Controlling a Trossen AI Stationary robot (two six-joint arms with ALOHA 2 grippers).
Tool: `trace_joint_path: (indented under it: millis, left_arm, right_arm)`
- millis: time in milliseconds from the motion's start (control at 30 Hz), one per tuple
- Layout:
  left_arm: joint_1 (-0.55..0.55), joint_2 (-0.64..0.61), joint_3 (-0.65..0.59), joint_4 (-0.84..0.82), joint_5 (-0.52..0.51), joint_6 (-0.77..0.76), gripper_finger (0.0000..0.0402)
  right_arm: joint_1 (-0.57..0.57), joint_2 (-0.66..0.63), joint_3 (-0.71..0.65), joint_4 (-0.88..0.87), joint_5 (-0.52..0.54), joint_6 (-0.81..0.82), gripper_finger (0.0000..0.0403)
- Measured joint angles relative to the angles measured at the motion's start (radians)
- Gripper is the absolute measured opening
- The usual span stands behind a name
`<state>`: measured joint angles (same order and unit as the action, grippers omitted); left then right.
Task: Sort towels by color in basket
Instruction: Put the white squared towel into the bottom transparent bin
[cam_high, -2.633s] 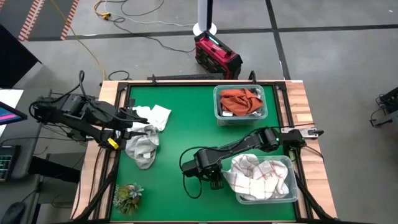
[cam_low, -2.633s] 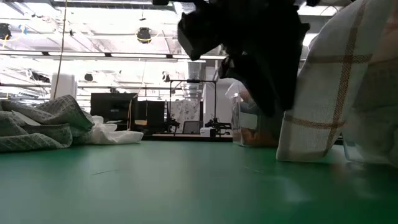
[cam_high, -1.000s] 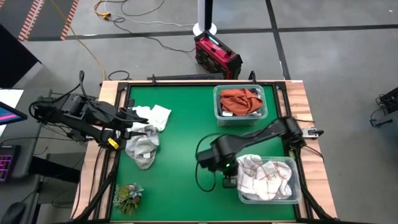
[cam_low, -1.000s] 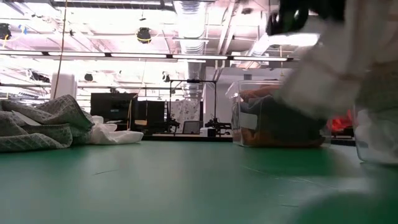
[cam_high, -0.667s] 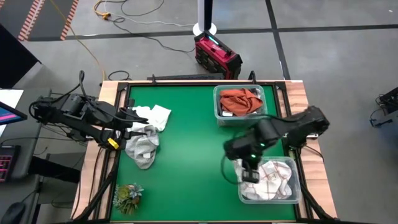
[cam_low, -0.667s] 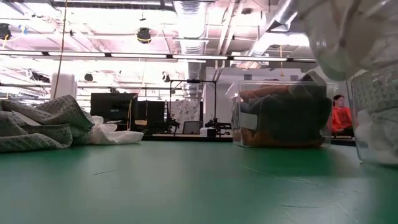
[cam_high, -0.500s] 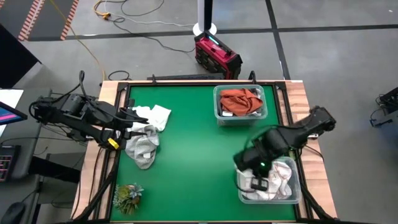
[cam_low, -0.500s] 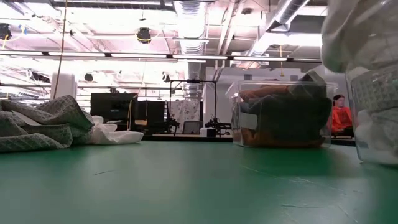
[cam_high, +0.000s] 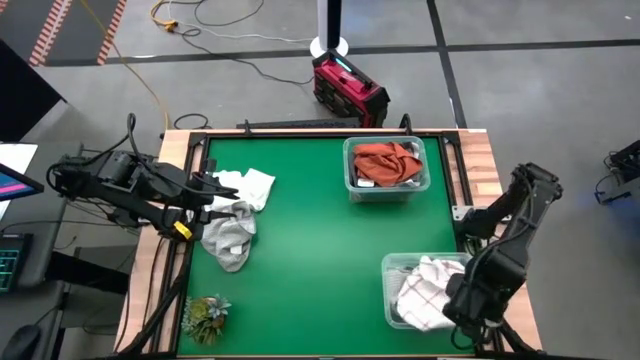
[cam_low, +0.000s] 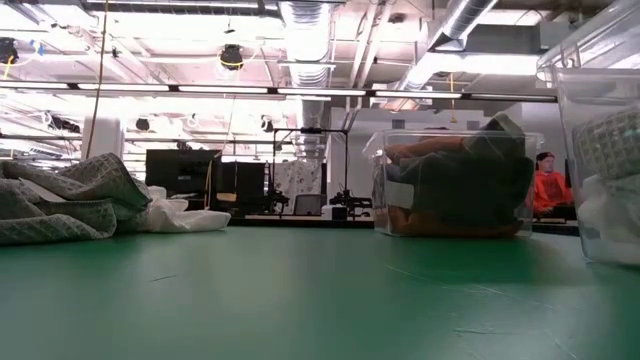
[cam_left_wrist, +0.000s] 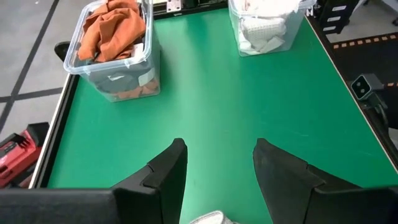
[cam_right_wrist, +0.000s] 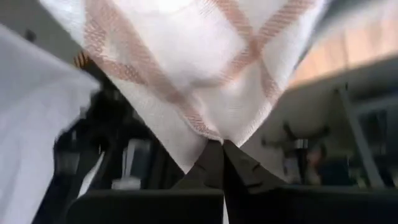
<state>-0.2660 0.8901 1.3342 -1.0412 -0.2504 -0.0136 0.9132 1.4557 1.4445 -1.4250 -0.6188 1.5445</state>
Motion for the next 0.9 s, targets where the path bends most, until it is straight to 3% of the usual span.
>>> trace_joint_path:
  millis: [233,400,500,633,900]
  left_arm:
    - [0.000,0.000,0.000,0.009,0.000,0.008,0.0174]
    - [0.000,0.000,0.000,0.008,0.000,0.008,0.0174]
    - [0.000,0.000,0.000,0.008,0.000,0.009,0.0174]
    - [0.000,0.000,0.000,-0.002,0.000,0.009,0.0174]
    - [0.000,0.000,0.000,-0.023,0.000,0.009,0.0174]
  right_arm:
    - [-0.037,0.062,0.000,-0.021,0.232,-0.179,0.0017]
    - [-0.126,0.113,-0.001,-0.079,0.503,-0.260,0.0017]
    - [-0.174,0.128,-0.007,-0.036,0.610,-0.297,0.0017]
    - [-0.223,0.135,-0.058,0.057,0.616,-0.342,0.0017]
    - [-0.234,0.110,-0.313,0.421,0.594,-0.281,0.0016]
